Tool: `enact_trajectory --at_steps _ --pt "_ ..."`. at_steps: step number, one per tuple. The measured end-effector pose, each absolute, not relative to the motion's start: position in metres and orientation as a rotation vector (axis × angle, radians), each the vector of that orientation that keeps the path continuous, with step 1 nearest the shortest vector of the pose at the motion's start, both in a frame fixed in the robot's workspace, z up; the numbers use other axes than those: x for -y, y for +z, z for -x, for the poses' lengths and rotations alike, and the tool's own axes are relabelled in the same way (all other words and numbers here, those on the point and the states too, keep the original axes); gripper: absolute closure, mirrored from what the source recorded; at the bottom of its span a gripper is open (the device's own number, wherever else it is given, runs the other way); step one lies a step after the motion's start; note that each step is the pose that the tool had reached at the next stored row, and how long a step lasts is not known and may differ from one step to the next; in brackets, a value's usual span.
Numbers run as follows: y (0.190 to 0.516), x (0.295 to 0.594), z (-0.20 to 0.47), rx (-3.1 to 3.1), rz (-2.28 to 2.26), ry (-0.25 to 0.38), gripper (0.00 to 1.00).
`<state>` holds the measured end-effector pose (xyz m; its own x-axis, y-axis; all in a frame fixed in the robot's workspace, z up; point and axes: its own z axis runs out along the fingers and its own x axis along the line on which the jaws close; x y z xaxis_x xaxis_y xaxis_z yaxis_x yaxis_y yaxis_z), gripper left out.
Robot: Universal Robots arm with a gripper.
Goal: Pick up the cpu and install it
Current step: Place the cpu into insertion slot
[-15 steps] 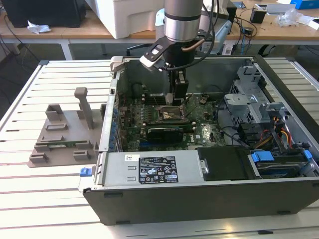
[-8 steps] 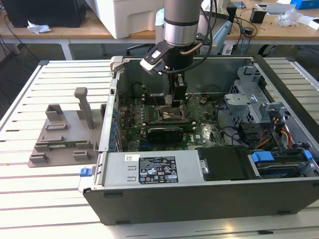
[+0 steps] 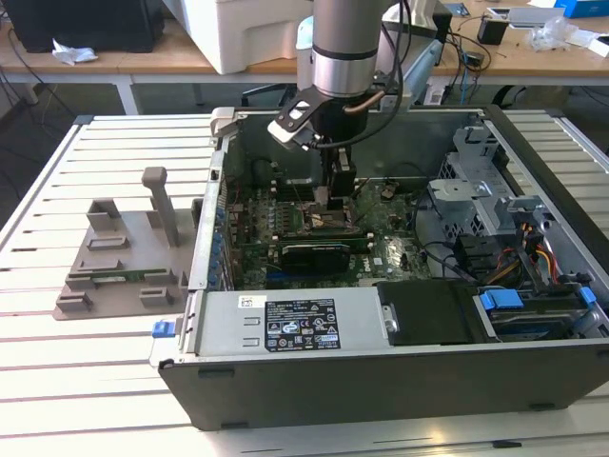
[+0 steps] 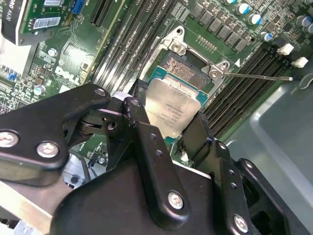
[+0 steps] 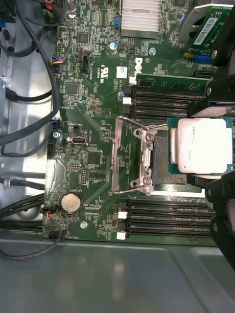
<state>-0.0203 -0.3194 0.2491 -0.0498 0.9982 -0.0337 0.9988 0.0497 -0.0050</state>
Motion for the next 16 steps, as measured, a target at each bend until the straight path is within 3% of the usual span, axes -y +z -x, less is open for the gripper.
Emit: enact_trajectory --at_steps 16 --pt "0.226 0.316 0.020 -2.260 -2.151 -0.042 0.46"
